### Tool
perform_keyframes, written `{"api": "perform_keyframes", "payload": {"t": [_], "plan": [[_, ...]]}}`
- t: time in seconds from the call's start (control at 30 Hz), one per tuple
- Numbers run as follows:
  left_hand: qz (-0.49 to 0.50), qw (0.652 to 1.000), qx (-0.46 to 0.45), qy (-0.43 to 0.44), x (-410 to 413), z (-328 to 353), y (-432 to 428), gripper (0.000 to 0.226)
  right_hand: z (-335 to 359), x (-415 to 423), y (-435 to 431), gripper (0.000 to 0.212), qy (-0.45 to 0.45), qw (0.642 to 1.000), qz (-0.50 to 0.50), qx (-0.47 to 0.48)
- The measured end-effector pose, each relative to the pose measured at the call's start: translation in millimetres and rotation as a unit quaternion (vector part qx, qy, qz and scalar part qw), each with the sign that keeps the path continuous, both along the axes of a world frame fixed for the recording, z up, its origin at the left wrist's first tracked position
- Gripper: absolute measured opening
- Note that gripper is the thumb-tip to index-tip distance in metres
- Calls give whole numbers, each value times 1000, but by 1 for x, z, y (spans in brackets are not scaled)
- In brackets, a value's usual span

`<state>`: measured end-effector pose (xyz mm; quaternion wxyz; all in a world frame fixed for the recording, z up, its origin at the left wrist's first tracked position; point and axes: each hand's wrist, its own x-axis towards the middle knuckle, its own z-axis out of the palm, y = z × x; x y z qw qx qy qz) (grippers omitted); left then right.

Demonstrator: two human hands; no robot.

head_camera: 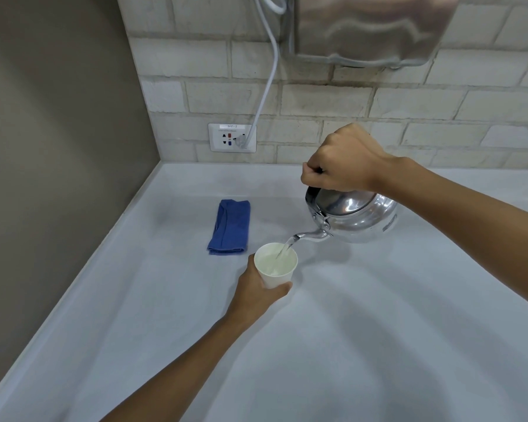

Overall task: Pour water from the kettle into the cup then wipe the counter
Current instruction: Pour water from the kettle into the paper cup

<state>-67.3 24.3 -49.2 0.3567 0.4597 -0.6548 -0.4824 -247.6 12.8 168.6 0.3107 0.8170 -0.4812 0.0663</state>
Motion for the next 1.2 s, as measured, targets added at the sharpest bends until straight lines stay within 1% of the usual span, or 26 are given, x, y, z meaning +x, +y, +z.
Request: {"api": "perform_keyframes", "payload": {"t": [0.13, 0.3, 0.4, 0.5, 0.6, 0.73, 0.83, 0.97, 1.2], "plan": [[5, 1000, -9, -10, 0, 0, 0, 71, -9, -8, -4, 42, -48, 999, -20, 6], [9, 1000, -20, -16, 0, -2, -1, 69, -26, -19, -11, 39, -129, 991, -45, 4], [13, 999, -19, -22, 0, -1, -1, 69, -35, -30, -25, 45, -193, 978, -84, 13], [12, 1000, -17, -18, 0, -2, -1, 67, -43, -40, -42, 49, -274, 952, -139, 14], [10, 1000, -13, -12, 1, -3, -1, 68, -49, -45, -61, 51, -356, 915, -189, 14], [8, 1000, -11, -11, 0, -3, 0, 70, -56, -54, -87, 49, -434, 870, -233, 18], [5, 1000, -9, -12, 0, -3, -1, 70, -63, -55, -104, 45, -456, 855, -245, 29], [6, 1000, -8, -17, 1, -4, -1, 69, -72, -51, -119, 50, -443, 856, -263, 39], [8, 1000, -10, -24, 1, -6, -2, 68, -81, -50, -135, 40, -447, 845, -288, 61]]}}
